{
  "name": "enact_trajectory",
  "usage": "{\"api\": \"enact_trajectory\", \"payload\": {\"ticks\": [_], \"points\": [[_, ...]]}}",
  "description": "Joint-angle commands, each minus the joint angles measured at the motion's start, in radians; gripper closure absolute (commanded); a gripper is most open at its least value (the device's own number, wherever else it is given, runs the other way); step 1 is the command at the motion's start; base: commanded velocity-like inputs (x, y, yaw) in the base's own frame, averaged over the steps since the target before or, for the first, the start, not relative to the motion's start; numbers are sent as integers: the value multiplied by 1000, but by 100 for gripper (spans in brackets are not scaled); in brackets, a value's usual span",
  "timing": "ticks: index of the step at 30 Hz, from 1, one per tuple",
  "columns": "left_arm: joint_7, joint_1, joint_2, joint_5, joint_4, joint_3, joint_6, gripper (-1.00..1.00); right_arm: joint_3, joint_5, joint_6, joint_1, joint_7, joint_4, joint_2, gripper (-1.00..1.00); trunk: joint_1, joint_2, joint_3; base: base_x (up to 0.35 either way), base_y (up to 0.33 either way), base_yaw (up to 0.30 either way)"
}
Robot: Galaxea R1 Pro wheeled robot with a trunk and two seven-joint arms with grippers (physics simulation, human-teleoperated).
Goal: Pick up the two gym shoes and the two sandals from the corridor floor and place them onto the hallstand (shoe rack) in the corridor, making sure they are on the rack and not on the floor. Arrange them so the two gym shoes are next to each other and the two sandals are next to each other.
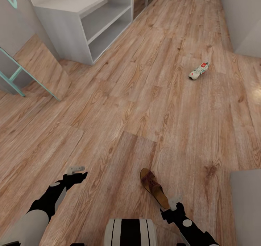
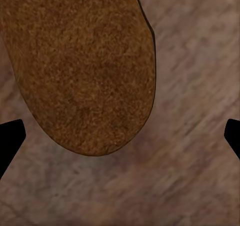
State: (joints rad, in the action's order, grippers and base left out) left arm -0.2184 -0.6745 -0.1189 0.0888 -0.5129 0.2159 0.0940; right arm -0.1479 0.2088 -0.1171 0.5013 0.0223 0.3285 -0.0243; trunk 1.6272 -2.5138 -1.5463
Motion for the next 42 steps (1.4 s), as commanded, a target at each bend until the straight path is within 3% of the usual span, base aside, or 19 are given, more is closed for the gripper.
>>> {"api": "enact_trajectory", "payload": {"ticks": [1,30,42], "points": [[-9,-1,1,9,-2,9,6,-100,1,8,-3,0,2,0,0,-100,0,0,-1,0,0,0],[-9,-4,2,8,-59,10,9,-100,1,8,-3,0,2,7,-2,-100,0,0,-1,0,0,0],[-9,-1,3,8,-62,10,9,-100,1,9,-2,0,2,7,-2,-100,4,-3,-39,0,0,0]]}}
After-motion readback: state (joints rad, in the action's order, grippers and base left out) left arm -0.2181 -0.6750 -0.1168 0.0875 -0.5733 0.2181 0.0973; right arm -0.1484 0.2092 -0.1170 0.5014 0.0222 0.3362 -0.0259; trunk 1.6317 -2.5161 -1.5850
